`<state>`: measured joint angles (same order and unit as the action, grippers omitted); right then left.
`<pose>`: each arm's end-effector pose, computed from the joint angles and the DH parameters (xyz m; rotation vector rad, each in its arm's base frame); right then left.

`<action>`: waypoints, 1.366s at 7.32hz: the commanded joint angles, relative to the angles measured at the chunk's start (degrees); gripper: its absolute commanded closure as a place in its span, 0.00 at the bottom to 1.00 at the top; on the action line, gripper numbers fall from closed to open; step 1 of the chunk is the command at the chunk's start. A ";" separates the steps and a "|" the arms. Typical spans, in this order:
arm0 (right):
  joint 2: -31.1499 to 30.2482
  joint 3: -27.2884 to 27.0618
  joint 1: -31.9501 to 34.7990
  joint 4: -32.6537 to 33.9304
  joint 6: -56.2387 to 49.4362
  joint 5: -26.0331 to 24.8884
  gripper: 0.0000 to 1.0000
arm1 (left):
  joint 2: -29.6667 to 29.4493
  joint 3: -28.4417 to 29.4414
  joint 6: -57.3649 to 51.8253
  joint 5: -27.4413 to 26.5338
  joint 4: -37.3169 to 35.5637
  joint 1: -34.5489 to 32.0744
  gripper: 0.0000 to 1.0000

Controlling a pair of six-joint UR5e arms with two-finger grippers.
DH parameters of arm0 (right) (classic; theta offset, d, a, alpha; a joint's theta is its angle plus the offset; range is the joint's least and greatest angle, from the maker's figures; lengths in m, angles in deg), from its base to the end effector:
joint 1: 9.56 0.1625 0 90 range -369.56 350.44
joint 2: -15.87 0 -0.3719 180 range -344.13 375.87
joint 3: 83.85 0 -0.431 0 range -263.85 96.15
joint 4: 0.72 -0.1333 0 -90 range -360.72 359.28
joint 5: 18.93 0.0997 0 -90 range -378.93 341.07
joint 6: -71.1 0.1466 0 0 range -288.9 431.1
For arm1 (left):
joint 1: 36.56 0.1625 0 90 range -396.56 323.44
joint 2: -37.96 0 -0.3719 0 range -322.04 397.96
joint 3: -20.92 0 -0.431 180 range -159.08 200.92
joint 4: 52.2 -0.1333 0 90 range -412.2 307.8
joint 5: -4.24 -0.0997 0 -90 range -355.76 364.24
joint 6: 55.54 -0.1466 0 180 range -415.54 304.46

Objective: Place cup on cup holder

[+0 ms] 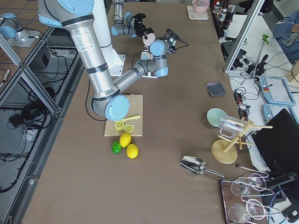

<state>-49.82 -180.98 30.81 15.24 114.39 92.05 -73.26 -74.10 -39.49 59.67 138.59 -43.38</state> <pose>-0.4247 -0.4671 0.1440 1.0705 -1.4995 -0.4140 0.5279 -0.2812 0.1663 1.5820 1.3656 0.0334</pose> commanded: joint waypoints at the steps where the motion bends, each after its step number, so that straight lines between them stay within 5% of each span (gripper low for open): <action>1: 0.30 0.27 -5.35 -0.40 0.05 -7.66 1.00 | 0.48 0.45 -0.06 -0.07 2.03 1.27 1.00; 2: 0.21 0.27 -7.65 -0.32 -2.83 -10.66 1.00 | 0.57 0.45 -0.06 -0.07 2.13 1.45 1.00; 10: -2.87 2.38 -10.74 -0.58 -8.66 -11.66 1.00 | 0.66 1.24 -0.24 -0.51 1.96 2.07 1.00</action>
<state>-52.48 -178.71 20.38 14.69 105.87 80.47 -72.55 -72.94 -39.69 59.17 140.63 -41.31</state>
